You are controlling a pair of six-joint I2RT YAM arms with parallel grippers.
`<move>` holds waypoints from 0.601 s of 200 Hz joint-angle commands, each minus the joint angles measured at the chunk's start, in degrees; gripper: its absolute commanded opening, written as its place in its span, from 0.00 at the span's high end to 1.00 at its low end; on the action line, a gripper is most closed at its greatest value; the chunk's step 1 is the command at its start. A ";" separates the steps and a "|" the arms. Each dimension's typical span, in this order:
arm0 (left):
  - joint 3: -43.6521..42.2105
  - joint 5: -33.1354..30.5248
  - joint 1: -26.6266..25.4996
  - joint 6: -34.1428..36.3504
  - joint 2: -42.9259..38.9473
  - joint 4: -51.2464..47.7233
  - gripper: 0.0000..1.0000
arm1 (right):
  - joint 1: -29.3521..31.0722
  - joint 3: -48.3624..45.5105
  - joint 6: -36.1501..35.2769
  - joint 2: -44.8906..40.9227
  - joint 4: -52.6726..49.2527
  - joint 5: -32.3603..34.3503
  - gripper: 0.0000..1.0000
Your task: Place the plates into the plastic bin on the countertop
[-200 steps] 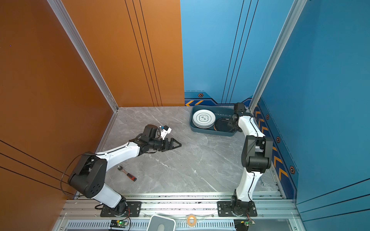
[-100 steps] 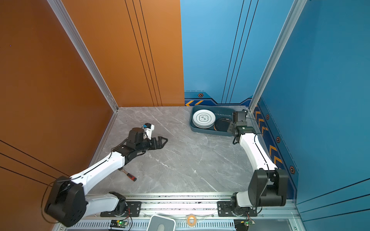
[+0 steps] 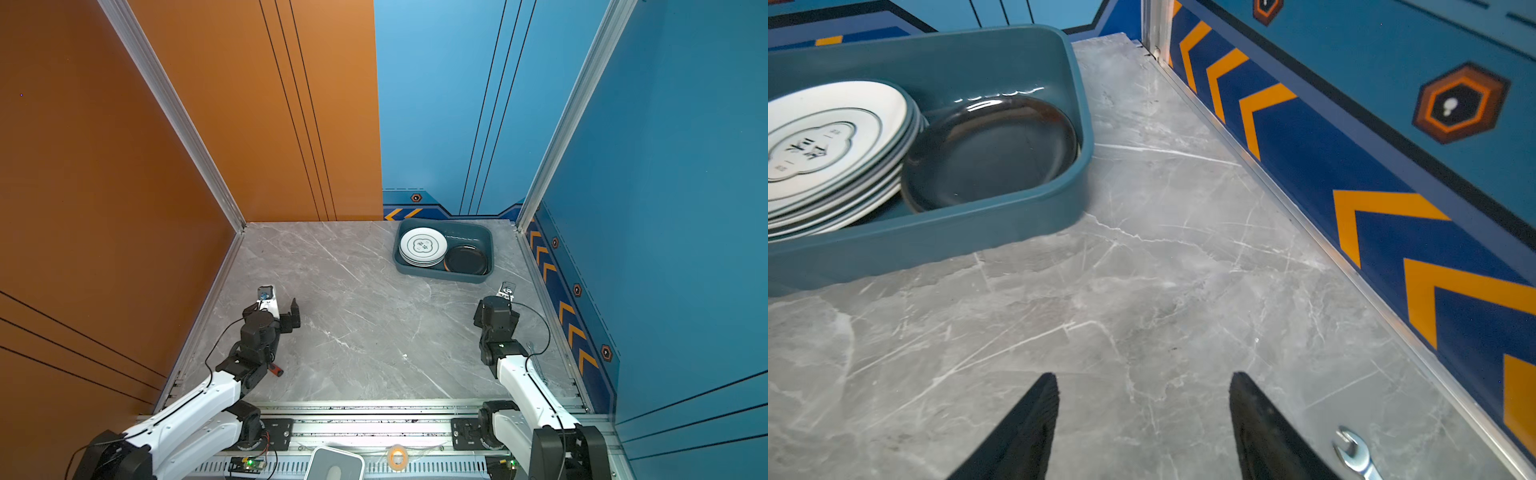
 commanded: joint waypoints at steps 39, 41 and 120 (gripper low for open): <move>-3.18 10.34 12.28 1.67 19.58 29.96 0.02 | -4.36 -6.48 -0.13 13.85 37.11 -6.58 0.31; -2.83 10.83 12.46 1.86 19.91 30.00 0.02 | -4.36 -6.69 -0.30 14.39 38.45 -6.63 0.31; 3.57 16.68 17.67 0.70 34.78 32.98 0.02 | -1.26 -3.13 -6.39 26.14 45.13 -7.88 0.00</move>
